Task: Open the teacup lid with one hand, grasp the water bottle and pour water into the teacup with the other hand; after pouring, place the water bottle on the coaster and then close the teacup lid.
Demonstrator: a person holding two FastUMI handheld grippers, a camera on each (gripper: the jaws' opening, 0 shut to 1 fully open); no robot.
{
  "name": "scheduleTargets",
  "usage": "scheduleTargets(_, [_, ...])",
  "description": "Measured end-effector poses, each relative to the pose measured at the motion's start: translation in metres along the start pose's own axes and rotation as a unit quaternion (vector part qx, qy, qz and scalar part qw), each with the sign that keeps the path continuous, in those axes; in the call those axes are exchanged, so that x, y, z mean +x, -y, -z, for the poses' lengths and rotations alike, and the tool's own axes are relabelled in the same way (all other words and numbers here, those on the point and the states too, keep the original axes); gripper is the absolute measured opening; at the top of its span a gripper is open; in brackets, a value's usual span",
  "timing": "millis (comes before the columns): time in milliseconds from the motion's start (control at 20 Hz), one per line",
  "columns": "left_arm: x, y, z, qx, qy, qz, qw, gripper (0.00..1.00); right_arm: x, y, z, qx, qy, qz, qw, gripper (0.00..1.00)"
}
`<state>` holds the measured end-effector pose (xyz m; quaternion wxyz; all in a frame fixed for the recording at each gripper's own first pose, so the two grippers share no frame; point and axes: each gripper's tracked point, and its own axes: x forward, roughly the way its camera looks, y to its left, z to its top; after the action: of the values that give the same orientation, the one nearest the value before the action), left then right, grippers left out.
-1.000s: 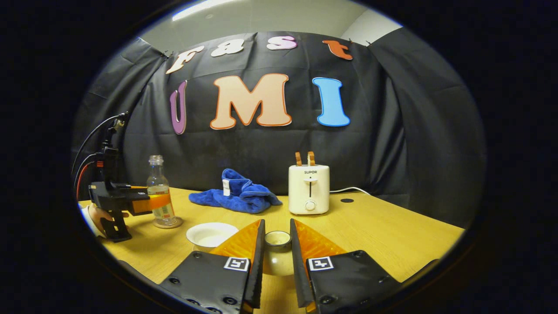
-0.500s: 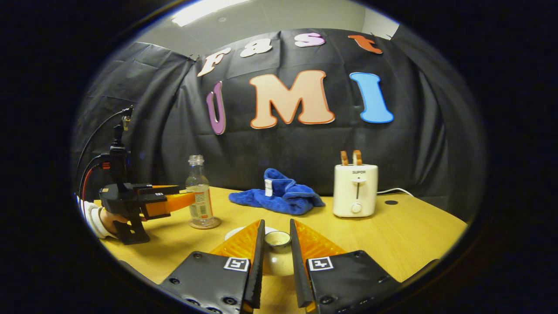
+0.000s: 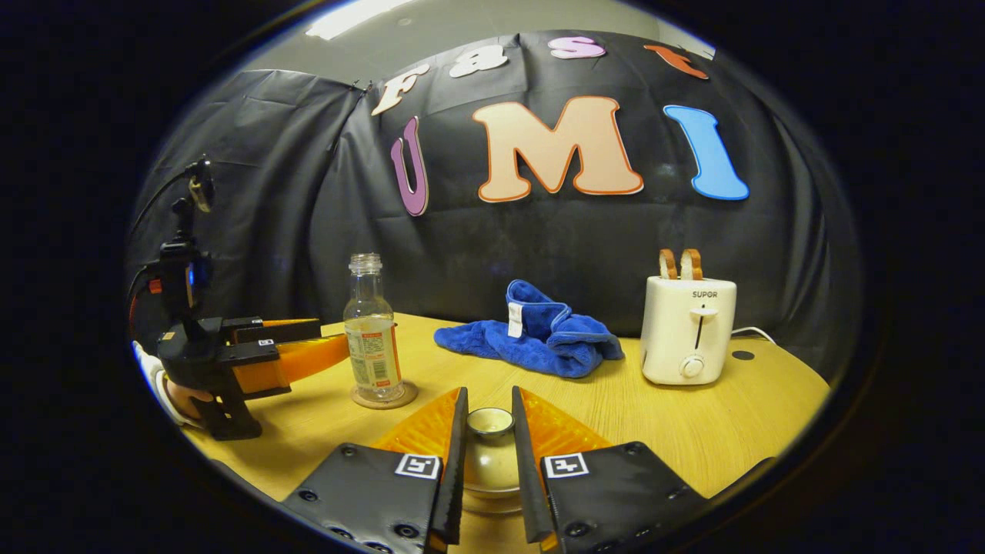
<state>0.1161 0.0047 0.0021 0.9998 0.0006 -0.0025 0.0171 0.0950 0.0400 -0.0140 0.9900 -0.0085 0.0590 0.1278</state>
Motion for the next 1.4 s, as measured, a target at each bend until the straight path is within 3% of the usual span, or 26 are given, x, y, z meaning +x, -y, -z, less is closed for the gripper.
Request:
scheduleTargets(650, [-0.001,0.002,-0.001,0.0,-0.001,0.006,1.0,0.94,-0.003,0.003,0.004,0.005,-0.015,0.009,1.0,0.39])
scheduleTargets(850, [-0.001,0.002,-0.001,0.0,-0.001,0.006,1.0,0.94,-0.01,0.004,-0.005,0.005,0.014,0.01,1.0,0.77])
scheduleTargets(950, [0.0,0.001,-0.001,0.0,-0.001,0.005,1.0,0.94,-0.015,0.009,-0.011,0.008,0.033,0.021,0.999,0.85])
scheduleTargets(1150, [-0.001,-0.003,0.0,0.001,0.0,-0.005,1.0,0.94,-0.029,0.033,-0.015,0.008,0.055,0.077,0.995,0.96])
scheduleTargets(1200, [-0.001,-0.004,-0.001,0.001,0.0,-0.009,1.0,0.94,-0.033,0.041,-0.016,0.008,0.056,0.094,0.994,0.92])
scheduleTargets(1400, [-0.007,-0.011,0.0,0.0,-0.003,-0.031,1.0,0.94,-0.058,0.083,-0.015,0.01,0.06,0.193,0.979,0.94])
